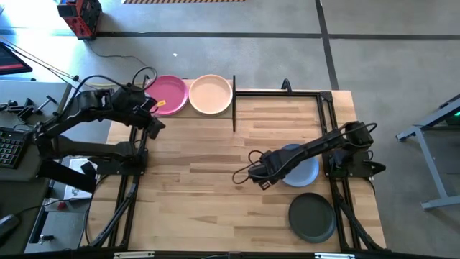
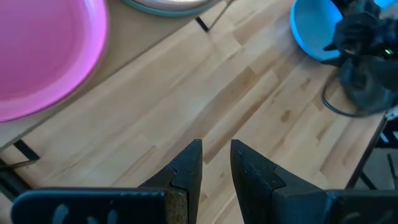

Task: Place and stack plates onto a shelf
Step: Stack the blue plate on top of the pink plate on the shelf

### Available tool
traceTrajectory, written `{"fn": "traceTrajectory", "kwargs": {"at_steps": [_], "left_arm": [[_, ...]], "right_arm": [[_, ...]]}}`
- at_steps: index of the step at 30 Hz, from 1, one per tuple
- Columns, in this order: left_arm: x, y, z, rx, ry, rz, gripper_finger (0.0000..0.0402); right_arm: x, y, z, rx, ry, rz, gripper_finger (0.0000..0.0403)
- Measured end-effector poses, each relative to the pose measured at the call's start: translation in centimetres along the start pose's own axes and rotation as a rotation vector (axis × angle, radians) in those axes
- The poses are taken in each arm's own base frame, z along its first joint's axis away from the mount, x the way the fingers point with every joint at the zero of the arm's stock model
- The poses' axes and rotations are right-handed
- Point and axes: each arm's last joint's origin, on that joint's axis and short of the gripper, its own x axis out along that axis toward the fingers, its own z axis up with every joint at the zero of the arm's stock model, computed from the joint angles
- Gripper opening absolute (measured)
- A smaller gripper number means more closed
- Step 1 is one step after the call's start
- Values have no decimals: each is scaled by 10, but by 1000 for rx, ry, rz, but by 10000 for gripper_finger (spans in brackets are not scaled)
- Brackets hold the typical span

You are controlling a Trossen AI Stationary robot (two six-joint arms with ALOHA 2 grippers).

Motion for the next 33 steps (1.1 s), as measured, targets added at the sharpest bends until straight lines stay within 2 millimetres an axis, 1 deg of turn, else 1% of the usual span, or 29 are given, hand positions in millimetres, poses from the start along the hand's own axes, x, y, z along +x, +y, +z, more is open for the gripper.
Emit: {"fn": "traceTrajectory", "kwargs": {"at_steps": [7, 14, 19, 23, 28, 31, 33], "left_arm": [[4, -6, -1, 21, 12, 11, 71], [8, -7, 1, -22, 5, 52, 71], [13, -9, 4, -15, 21, 63, 72], [20, -11, 7, 31, 47, 78, 72], [29, -14, 11, 61, 78, 94, 72], [33, -15, 12, 75, 90, 102, 72], [35, -16, 13, 83, 97, 107, 72]], "right_arm": [[14, -5, -2, 26, 8, -28, 134], [31, -5, -4, 24, -1, 20, 134], [33, -7, -4, 21, 5, 10, 130], [33, -7, -4, 22, -2, 10, 106], [33, -7, -3, 24, -3, 10, 53], [33, -7, -3, 24, 4, 13, 15], [33, -7, -4, 24, 7, 13, 5]]}}
